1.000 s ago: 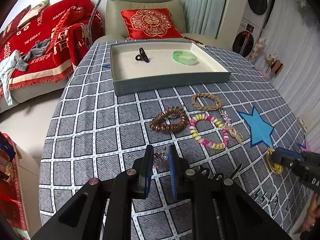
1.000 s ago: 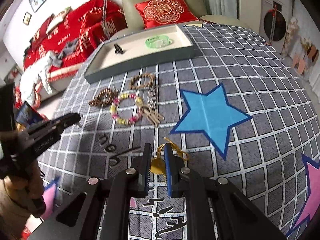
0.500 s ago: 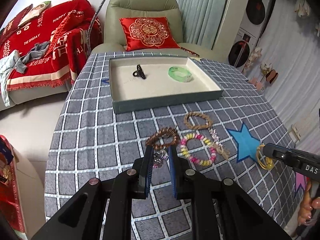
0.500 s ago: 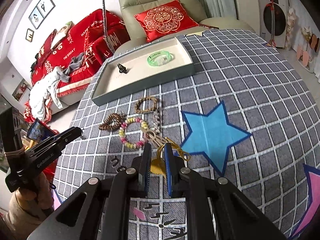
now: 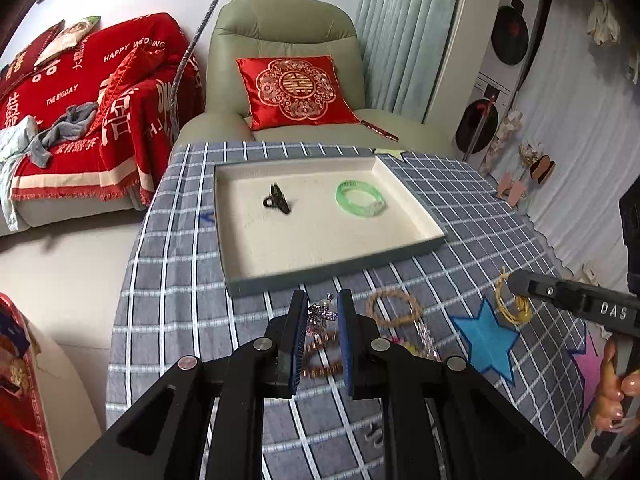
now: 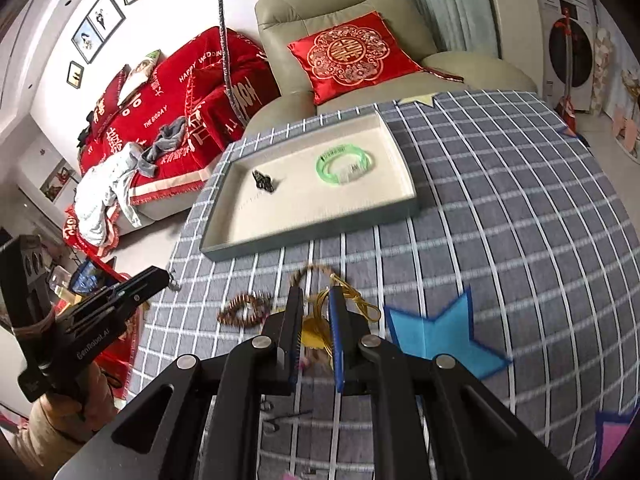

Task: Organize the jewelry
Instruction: 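Place the gold cord inside the green bangle while the left tool drops the pendant beside the clip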

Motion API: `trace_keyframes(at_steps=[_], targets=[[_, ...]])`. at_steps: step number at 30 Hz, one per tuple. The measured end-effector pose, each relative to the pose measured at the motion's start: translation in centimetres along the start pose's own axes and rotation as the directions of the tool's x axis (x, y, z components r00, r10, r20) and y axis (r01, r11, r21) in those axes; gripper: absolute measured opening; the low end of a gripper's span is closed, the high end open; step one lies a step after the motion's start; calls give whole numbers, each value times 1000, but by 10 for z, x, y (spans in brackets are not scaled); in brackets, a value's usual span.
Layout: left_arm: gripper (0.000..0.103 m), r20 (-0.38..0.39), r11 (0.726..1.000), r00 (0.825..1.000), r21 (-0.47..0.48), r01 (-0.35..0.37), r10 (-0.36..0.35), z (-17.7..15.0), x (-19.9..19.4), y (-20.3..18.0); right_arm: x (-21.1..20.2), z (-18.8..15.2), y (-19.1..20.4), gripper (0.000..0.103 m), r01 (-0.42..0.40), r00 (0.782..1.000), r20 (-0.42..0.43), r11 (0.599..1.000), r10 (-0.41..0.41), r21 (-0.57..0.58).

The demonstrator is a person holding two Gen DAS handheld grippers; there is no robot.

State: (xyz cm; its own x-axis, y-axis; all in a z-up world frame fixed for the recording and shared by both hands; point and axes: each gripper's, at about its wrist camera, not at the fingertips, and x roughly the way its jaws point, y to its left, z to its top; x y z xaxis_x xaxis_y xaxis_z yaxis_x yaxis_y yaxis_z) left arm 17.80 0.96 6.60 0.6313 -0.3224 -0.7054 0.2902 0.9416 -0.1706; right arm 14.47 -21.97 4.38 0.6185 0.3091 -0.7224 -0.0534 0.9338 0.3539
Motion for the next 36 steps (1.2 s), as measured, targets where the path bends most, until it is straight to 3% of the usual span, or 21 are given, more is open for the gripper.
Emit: trace_keyframes(at_steps=[10,20,31,36], targets=[[31,3,999,1000,-19,-27,27,56,42,10,37,83,-6,14,-52,999,-4,999,52,7],[31,-52,995,996,-51,-82,79,90,116,27,105,145,-16,14,-45,998,-34,999,45,15],[31,-138,991,982,-24,-135,130,86,177,31,187,162,-28,14,-8,998,-62,1000,9,3],[31,-121,986,978,16,-168,169,84,182,23,211,156,-31,14,1,996,-85,1000,0,2]])
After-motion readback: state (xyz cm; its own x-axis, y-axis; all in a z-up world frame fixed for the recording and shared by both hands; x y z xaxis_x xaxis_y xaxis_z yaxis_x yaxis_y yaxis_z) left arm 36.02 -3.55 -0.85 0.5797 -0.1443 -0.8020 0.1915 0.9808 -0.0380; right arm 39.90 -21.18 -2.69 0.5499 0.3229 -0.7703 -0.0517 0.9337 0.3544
